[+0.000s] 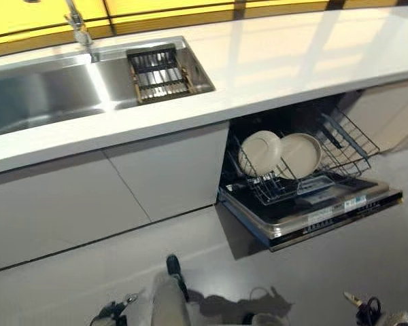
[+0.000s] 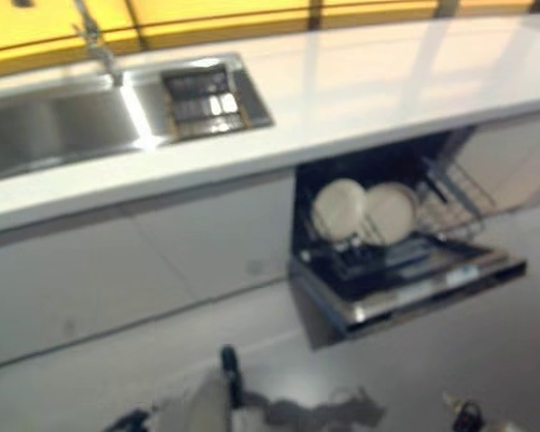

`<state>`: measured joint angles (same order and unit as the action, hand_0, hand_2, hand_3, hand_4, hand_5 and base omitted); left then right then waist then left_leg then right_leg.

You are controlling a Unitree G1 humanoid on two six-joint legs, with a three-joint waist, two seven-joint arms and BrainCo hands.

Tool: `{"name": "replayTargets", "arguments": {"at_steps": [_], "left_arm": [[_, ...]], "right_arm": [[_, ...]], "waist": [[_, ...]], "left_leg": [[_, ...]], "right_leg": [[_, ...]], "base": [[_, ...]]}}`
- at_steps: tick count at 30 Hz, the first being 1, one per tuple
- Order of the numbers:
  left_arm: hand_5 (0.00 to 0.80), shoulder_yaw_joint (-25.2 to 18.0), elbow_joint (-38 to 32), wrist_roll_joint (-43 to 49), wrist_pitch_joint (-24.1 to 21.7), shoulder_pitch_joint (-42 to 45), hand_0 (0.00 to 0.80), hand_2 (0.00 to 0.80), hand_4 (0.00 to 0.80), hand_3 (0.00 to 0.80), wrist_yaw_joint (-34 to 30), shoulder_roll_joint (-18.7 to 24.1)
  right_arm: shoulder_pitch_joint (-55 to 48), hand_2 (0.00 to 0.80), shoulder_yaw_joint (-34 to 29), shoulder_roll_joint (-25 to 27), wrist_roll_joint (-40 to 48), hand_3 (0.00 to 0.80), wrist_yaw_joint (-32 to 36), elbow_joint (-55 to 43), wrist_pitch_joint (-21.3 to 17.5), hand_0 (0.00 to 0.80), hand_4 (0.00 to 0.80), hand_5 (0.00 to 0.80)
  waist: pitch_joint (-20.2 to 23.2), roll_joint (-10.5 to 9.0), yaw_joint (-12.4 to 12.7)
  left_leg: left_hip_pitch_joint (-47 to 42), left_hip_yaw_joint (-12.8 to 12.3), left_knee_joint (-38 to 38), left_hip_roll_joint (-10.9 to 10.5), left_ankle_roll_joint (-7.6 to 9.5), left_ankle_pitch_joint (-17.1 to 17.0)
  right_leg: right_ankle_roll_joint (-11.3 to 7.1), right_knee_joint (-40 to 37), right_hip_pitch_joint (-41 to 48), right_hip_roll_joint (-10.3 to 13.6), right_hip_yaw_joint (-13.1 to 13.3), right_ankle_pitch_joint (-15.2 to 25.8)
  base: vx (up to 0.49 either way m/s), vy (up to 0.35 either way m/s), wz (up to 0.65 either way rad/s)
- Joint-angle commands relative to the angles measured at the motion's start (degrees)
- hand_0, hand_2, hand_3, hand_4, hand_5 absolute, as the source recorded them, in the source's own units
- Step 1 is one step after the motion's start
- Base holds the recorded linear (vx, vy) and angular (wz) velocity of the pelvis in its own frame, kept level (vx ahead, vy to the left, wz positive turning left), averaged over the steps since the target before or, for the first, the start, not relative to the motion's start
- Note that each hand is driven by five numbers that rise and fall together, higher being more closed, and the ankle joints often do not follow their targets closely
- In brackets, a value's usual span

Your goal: Take plates into dishwasher

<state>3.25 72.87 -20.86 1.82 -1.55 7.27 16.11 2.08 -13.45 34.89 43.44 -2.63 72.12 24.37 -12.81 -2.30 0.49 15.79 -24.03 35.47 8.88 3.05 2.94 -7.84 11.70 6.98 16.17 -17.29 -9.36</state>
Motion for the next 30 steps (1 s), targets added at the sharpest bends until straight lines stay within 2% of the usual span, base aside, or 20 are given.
{"name": "replayTargets", "arguments": {"at_steps": [1, 2, 3, 4, 6, 7, 10, 14, 18, 20, 21, 23, 25, 27, 28, 29, 30], "left_arm": [[0.0, 0.61, -1.62, 3.18, 1.27, -6.52, 0.0, 0.0, 0.0, 0.0, -0.87, 0.9], [0.0, 1.07, -1.49, 4.28, 2.47, -7.02, 0.0, 0.0, 0.0, 0.0, -1.94, 1.0], [0.0, 2.12, -0.71, 3.97, 2.38, -7.88, 0.0, 0.0, 0.0, 0.0, -2.1, 1.04], [0.0, 2.64, -0.46, 3.92, 2.53, -8.62, 0.0, 0.0, 0.0, 0.0, -2.14, 1.15], [0.0, 3.13, -0.55, 2.49, 3.47, -9.42, 0.0, 0.0, 0.0, 0.0, -1.68, 1.44], [0.0, 3.16, -0.46, 1.94, 3.49, -9.41, 0.0, 0.0, 0.0, 0.0, -1.46, 1.49], [0.0, 2.53, -0.1, 2.74, 3.55, -7.92, 0.0, 0.0, 0.0, 0.0, -1.92, 1.96], [0.0, 2.05, 0.15, 4.07, 2.8, -6.1, 0.0, 0.0, 0.0, 0.0, -2.08, 2.61], [0.0, 2.08, -0.86, 5.6, 2.69, -5.09, 0.0, 0.0, 0.0, 0.0, -3.2, 3.42], [0.0, 2.58, -1.59, 6.02, 2.87, -3.31, 0.0, 0.0, 0.0, 0.0, -3.17, 3.61], [0.0, 2.49, -1.27, 6.61, 2.46, -2.32, 0.0, 0.0, 0.0, 0.0, -3.05, 3.66], [0.0, 2.6, -0.38, 7.08, 2.08, -1.99, 0.0, 0.0, 0.0, 0.0, -2.9, 4.58], [0.0, 2.05, -0.45, 6.31, 2.94, -3.37, 0.0, 0.0, 0.0, 0.0, -2.97, 5.8], [0.0, 2.22, -0.96, 5.04, 4.22, -5.15, 0.0, 0.0, 0.0, 0.0, -2.97, 6.61], [0.0, 2.5, -1.23, 4.26, 4.46, -5.66, 0.0, 0.0, 0.0, 0.0, -2.78, 6.6], [0.0, 2.73, -1.53, 2.92, 4.46, -5.45, 0.0, 0.0, 0.0, 0.0, -1.71, 6.3], [0.0, 2.44, -2.06, 1.61, 4.68, -5.2, 0.0, 0.0, 0.0, 0.0, -0.69, 5.87]], "right_arm": [[4.69, 0.0, -4.19, -0.68, 0.26, 0.0, 0.4, 1.17, -3.68, 0.0, 0.0, 0.0], [3.82, 0.0, -4.07, -1.54, 1.32, 0.0, 0.44, -0.16, -4.99, 0.0, 0.0, 0.0], [3.24, 0.0, -3.62, -2.42, 3.1, 0.0, -0.55, -1.59, -6.32, 0.0, 0.0, 0.0], [2.87, 0.0, -3.36, -3.47, 4.53, 0.0, -1.26, -2.22, -7.4, 0.0, 0.0, 0.0], [2.73, 0.0, -3.22, -5.54, 5.41, 0.0, -2.13, -2.15, -8.46, 0.0, 0.0, 0.0], [2.75, 0.0, -3.21, -5.66, 5.32, 0.0, -2.17, -2.03, -8.33, 0.0, 0.0, 0.0], [2.89, 0.0, -4.15, -6.0, 4.26, 0.0, -2.48, 0.53, -8.46, 0.0, 0.0, 0.0], [3.48, 0.0, -4.8, -5.38, 3.92, 0.0, -3.76, 1.71, -8.39, 0.0, 0.0, 0.0], [3.76, 0.0, -5.61, -4.34, 4.2, 0.0, -4.42, 1.34, -8.79, 0.0, 0.0, 0.0], [3.04, 0.0, -6.2, -4.19, 4.12, 0.0, -4.78, 0.67, -9.49, 0.0, 0.0, 0.0], [2.53, 0.0, -6.5, -4.23, 4.36, 0.0, -5.06, 0.26, -9.75, 0.0, 0.0, 0.0], [1.63, 0.0, -6.94, -4.43, 5.49, 0.0, -5.39, 0.15, -10.06, 0.0, 0.0, 0.0], [2.27, 0.0, -7.11, -3.9, 7.06, 0.0, -5.98, 0.25, -9.37, 0.0, 0.0, 0.0], [3.5, 0.0, -7.24, -3.66, 8.86, 0.0, -6.94, 1.12, -9.29, 0.0, 0.0, 0.0], [5.12, 0.0, -6.85, -4.32, 9.34, 0.0, -7.33, 2.11, -9.74, 0.0, 0.0, 0.0], [5.7, 0.0, -6.49, -4.98, 8.97, 0.0, -7.31, 2.56, -9.83, 0.0, 0.0, 0.0], [5.79, 0.0, -6.09, -5.6, 9.23, 0.0, -7.67, 2.17, -9.41, 0.0, 0.0, 0.0]], "waist": [[0.79, -1.37, -3.73], [1.37, 1.3, -5.23], [1.21, 2.03, -6.11], [1.08, 2.13, -6.3], [0.51, 1.66, -6.11], [0.46, 1.59, -6.07], [0.38, 1.14, -4.92], [0.06, 1.27, -4.14], [-1.22, 1.27, -4.4], [-1.66, 1.49, -4.43], [-1.98, 1.73, -4.63], [-2.86, 2.43, -5.33], [-4.1, 3.29, -4.88], [-5.49, 3.91, -4.85], [-5.99, 3.57, -4.64], [-6.53, 3.24, -4.61], [-6.72, 3.36, -4.65]], "left_leg": [[-16.11, 1.52, -10.44, 0.22, -7.17, 1.49], [-21.83, 2.43, -19.91, -0.75, -7.59, 3.36], [-23.14, 2.96, -28.85, -3.3, -6.11, 2.79], [-22.64, 4.11, -31.51, -3.96, -5.56, 2.62], [-22.03, 6.97, -32.73, -5.41, -5.29, 2.85], [-21.97, 7.15, -32.76, -5.51, -5.26, 2.88], [-22.07, 5.77, -33.73, -4.87, -5.38, 2.27], [-20.61, 5.96, -34.25, -6.14, -4.74, 1.62], [-20.35, 5.53, -33.03, -7.85, -3.9, 3.05], [-20.64, 5.92, -32.08, -8.6, -3.62, 3.76], [-20.4, 6.33, -31.3, -8.57, -3.33, 3.98], [-18.48, 8.06, -28.68, -8.0, -2.56, 4.03], [-14.64, 7.87, -24.49, -6.05, -2.55, 3.73], [-10.36, 9.18, -19.53, -3.91, -2.9, 4.62], [-9.6, 8.07, -17.63, -2.91, -3.37, 5.99], [-8.64, 7.2, -15.63, -2.19, -3.35, 6.43], [-8.21, 7.79, -14.94, -1.69, -3.83, 6.23]], "right_leg": [[6.23, -6.87, -6.13, -8.35, -3.04, 7.59], [5.26, -2.78, -8.96, -9.8, -3.8, 6.05], [4.53, -0.72, -11.78, -9.28, -5.18, 7.93], [3.84, 0.22, -13.11, -9.12, -5.03, 8.32], [2.64, -1.09, -14.71, -8.83, -4.15, 10.54], [2.52, -1.32, -14.8, -8.79, -4.1, 10.8], [1.74, -4.75, -13.15, -7.96, -4.97, 12.48], [0.88, -6.68, -13.4, -7.4, -4.42, 13.86], [-0.27, -7.41, -14.95, -6.32, -4.6, 15.98], [-0.42, -7.05, -15.35, -6.55, -4.52, 16.27], [-0.17, -5.71, -15.68, -6.72, -3.39, 15.53], [1.06, -0.73, -16.81, -6.11, 1.34, 13.13], [2.43, 3.27, -16.92, -1.34, 3.98, 12.31], [2.91, 4.19, -17.31, 2.54, 8.65, 13.38], [1.82, 2.75, -17.28, 3.03, 7.73, 12.88], [1.77, 1.72, -17.05, 2.48, 6.42, 13.0], [1.56, 1.78, -17.02, 1.85, 6.84, 12.58]], "base": [[-0.162, 0.127, 1.46], [-0.216, 0.218, 1.73], [-0.234, 0.231, 1.9], [-0.229, 0.105, 1.6], [-0.148, -0.005, 1.06], [-0.101, -0.023, 0.35], [-0.104, -0.034, 0.21], [-0.11, 0.033, 0.14], [-0.093, 0.062, 0.0], [-0.04, 0.018, 0.01], [-0.063, -0.016, -0.02], [-0.141, -0.075, 0.04], [-0.283, -0.17, 0.31], [-0.287, -0.298, 0.15], [-0.222, -0.355, 0.08], [-0.151, -0.312, -0.04], [-0.124, -0.237, -0.24]]}}
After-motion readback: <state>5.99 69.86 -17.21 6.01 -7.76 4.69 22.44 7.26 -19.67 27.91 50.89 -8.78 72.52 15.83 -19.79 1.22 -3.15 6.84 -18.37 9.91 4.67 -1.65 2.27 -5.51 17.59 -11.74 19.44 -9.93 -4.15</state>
